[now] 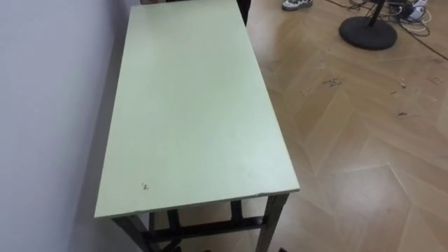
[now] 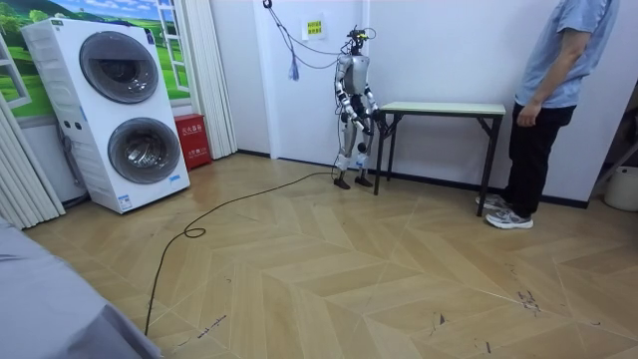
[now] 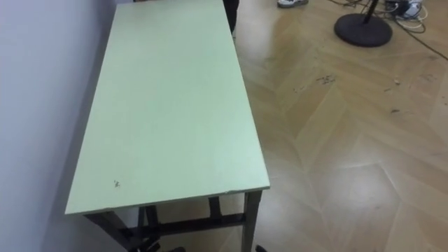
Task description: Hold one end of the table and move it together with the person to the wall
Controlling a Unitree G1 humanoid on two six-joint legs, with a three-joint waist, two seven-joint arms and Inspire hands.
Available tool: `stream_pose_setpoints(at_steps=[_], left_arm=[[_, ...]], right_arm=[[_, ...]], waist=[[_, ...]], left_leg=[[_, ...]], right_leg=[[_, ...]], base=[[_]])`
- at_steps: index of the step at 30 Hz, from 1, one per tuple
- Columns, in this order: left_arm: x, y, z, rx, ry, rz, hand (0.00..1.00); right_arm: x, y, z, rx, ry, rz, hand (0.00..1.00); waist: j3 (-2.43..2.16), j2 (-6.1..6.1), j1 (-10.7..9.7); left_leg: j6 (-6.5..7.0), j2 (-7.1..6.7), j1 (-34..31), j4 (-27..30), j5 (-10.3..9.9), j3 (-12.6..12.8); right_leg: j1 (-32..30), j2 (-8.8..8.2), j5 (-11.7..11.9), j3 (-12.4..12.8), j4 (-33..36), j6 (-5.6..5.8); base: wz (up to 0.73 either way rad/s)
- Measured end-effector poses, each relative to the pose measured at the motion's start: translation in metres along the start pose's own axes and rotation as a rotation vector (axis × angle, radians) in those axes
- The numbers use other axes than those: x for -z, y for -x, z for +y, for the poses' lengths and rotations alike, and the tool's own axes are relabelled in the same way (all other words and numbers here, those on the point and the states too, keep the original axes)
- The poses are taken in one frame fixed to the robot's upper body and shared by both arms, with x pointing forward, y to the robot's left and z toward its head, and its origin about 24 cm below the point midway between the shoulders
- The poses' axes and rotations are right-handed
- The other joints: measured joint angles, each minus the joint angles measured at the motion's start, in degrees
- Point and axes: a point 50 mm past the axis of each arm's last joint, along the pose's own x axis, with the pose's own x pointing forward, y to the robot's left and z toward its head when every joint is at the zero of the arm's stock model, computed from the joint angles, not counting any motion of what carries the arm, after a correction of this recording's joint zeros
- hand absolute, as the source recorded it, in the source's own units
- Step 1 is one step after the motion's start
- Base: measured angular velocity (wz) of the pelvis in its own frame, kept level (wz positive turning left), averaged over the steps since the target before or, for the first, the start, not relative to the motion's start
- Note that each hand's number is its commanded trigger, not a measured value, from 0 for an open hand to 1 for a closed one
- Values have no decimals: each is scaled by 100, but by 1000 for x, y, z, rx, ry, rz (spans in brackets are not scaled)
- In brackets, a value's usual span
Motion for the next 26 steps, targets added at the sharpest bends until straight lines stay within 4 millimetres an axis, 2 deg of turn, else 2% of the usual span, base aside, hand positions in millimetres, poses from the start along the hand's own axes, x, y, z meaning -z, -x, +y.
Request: stream_pose_setpoints(at_steps=[4, 7, 10, 11, 14, 18, 22, 26], left_arm=[[2, 4, 15, -70, 1, 2, 0], [15, 12, 33, -172, 7, 39, 0], [34, 23, 47, -274, 18, 96, 0], [37, 25, 51, -305, 31, 102, 0], [40, 27, 54, -361, 37, 91, 0], [41, 31, 64, -447, 6, 105, 0], [41, 37, 74, -550, -108, 134, 0], [42, 38, 75, -601, -221, 156, 0]], right_arm=[[1, 3, -16, 81, 4, 15, 0], [5, 5, -25, 142, 6, 30, 0], [12, 8, -33, 188, 25, 63, 0], [18, 11, -36, 209, 43, 90, 0], [27, 15, -45, 274, 67, 137, 0], [38, 17, -52, 352, 45, 183, 0], [38, 15, -51, 385, 63, 200, 0], [40, 17, -54, 401, 71, 217, 0]], waist=[[0, -13, 12], [2, 1, 21], [2, -4, 9], [1, -20, 7], [-8, -34, 39], [-10, -74, 28], [0, -123, 41], [13, -149, 177]], left_leg=[[33, 1, 35, 0, -21, 3], [33, -3, 53, -4, -22, -19], [21, -66, 55, -3, -13, -190], [-28, -93, 53, -5, 28, -240], [-15, -70, 54, 5, 37, -108], [11, -95, 76, 7, -10, -105], [18, -107, 98, 8, -87, -122], [7, -109, 143, -1, -128, -181]], right_leg=[[25, -1, 0, 26, -8, 0], [12, -1, -1, 12, -21, 0], [20, 2, 5, -10, -110, -27], [15, -8, -34, -30, -133, -34], [48, -42, -77, -137, -165, -20], [88, -48, -69, -112, -188, -27], [136, -48, -70, -98, -199, -27], [165, -42, -63, -121, -172, -37]], base=[[-5], [-18], [-10], [6], [7], [0], [-2], [-2]])
